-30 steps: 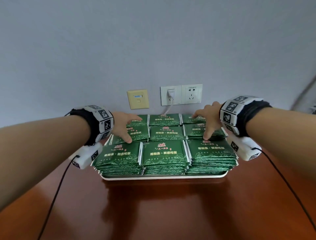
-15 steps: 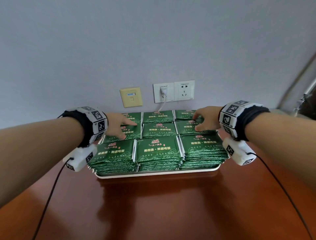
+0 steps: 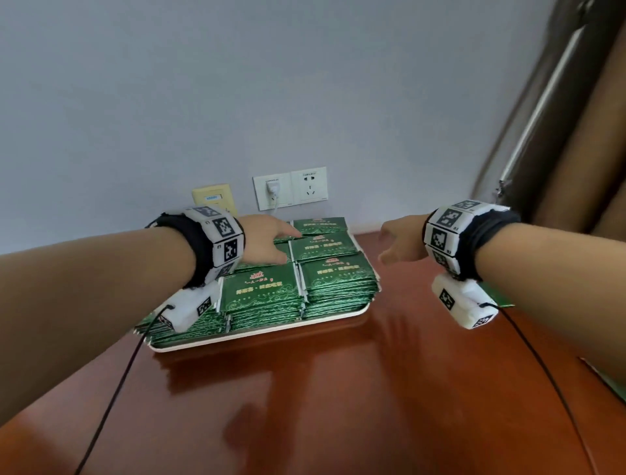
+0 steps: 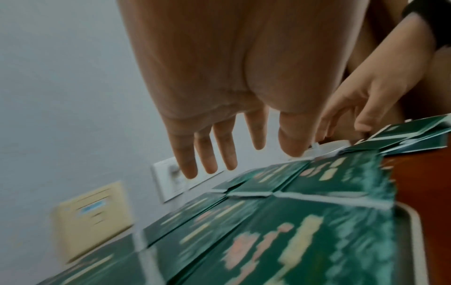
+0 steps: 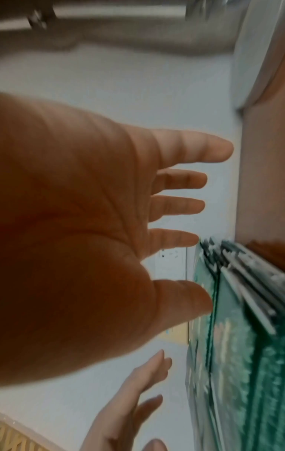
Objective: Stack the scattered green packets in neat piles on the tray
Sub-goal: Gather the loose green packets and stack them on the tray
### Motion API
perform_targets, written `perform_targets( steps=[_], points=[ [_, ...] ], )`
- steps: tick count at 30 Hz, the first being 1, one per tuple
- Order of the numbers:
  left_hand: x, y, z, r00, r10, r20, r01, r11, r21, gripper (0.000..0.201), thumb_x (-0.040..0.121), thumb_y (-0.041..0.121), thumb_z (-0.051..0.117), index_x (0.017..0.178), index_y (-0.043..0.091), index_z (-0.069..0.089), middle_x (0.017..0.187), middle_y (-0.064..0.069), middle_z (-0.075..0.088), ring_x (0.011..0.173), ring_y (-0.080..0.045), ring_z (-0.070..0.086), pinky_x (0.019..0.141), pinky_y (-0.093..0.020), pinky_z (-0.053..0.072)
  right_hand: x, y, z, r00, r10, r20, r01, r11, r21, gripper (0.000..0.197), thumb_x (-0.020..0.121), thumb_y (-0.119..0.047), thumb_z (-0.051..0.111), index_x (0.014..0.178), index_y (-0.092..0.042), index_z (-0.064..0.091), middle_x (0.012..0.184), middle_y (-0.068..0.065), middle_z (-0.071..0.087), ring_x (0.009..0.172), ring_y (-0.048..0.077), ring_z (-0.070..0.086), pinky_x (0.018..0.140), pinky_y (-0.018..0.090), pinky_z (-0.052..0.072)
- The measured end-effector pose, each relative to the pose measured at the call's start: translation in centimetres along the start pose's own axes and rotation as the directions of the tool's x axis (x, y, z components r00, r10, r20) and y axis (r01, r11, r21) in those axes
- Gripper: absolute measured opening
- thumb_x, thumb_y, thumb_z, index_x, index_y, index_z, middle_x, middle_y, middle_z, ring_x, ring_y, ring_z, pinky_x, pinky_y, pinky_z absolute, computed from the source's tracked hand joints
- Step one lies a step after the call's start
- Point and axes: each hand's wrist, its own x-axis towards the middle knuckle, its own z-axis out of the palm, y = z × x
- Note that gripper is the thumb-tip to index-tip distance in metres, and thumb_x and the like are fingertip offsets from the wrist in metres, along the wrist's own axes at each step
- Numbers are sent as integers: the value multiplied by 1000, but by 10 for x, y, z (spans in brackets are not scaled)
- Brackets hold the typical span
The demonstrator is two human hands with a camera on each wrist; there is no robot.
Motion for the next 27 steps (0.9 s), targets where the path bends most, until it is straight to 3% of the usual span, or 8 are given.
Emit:
perform_targets(
  steps=[3,8,14,20,24,27],
  points=[
    [8,63,-3,992,122,-15,-121,992,41,58,94,35,54,148,32,32,151,1,38,134,-18,40,104,-28,34,-31,39,21,996,87,29,-86,996,-36,60,91,-46,55,140,-14,43,141,7,48,128,25,45,106,34,37],
    [28,166,13,948,316,24,-317,947,51,58,93,33,55,148,26,34,150,-2,37,134,-20,38,105,-27,32,-90,106,57,962,247,117,-238,968,-81,56,90,-46,55,135,-12,49,132,7,55,121,25,52,99,32,43],
    [57,260,48,906,398,148,-413,906,92,67,92,39,55,151,20,28,153,-3,33,137,-23,37,110,-34,33,-131,165,95,921,363,141,-357,932,-61,54,94,-39,51,140,-11,42,137,8,51,124,26,50,101,32,42],
    [82,303,60,893,433,121,-446,889,106,69,92,33,56,150,13,26,155,-8,26,138,-27,34,109,-35,34,-122,190,107,930,356,90,-356,934,-24,56,90,-38,55,139,-13,43,138,10,49,124,29,49,101,37,43],
    [100,306,60,900,415,136,-430,897,107,68,89,35,56,148,12,30,153,-6,29,130,-28,43,103,-40,42,-98,193,99,941,338,12,-338,941,-32,58,85,-42,58,137,-19,44,136,9,49,123,31,47,102,41,41],
    [109,301,66,894,415,168,-437,891,123,68,92,38,53,150,12,27,155,-4,29,134,-27,40,106,-37,39,-76,190,95,941,337,24,-336,941,-33,59,83,-44,55,135,-19,45,132,7,54,120,31,50,100,41,43]
  ],
)
